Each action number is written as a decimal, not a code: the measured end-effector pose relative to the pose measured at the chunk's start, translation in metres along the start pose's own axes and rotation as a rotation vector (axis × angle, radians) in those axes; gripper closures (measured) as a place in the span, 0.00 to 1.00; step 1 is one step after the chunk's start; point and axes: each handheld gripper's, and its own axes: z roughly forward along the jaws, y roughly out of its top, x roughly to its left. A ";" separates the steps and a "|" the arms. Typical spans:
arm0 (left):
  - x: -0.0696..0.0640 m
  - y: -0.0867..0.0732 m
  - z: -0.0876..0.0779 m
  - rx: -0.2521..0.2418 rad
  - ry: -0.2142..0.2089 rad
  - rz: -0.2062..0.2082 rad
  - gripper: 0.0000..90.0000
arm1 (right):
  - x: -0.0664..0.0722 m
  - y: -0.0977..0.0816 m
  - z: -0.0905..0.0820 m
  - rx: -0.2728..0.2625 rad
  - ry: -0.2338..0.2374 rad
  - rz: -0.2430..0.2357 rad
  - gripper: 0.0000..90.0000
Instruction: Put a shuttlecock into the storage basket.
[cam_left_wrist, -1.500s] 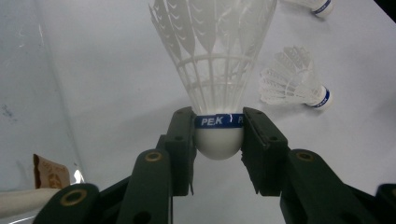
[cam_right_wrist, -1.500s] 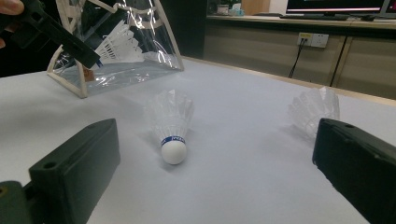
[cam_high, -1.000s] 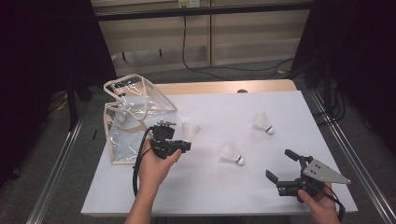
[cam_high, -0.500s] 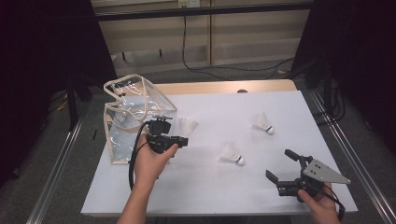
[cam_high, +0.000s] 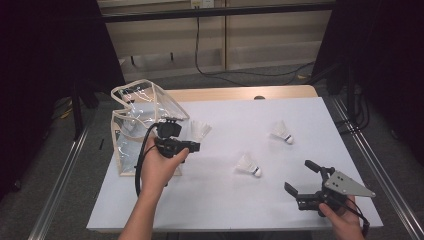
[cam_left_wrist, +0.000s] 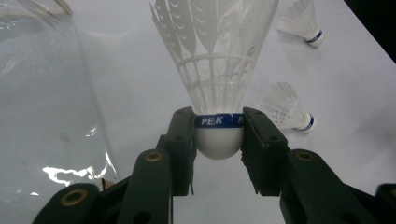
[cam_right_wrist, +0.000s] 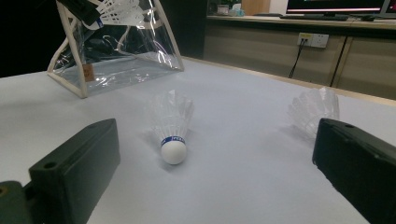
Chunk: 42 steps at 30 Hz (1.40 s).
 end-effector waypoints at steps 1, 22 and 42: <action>0.000 0.000 0.000 -0.001 -0.004 -0.003 0.73 | 0.000 0.000 0.000 0.000 0.000 -0.001 0.00; 0.006 0.017 -0.013 -0.002 0.025 -0.009 0.73 | 0.000 0.000 0.001 -0.001 0.006 -0.001 0.00; 0.011 0.029 -0.023 0.001 0.046 -0.018 0.73 | 0.000 0.000 0.000 0.002 0.006 0.001 0.00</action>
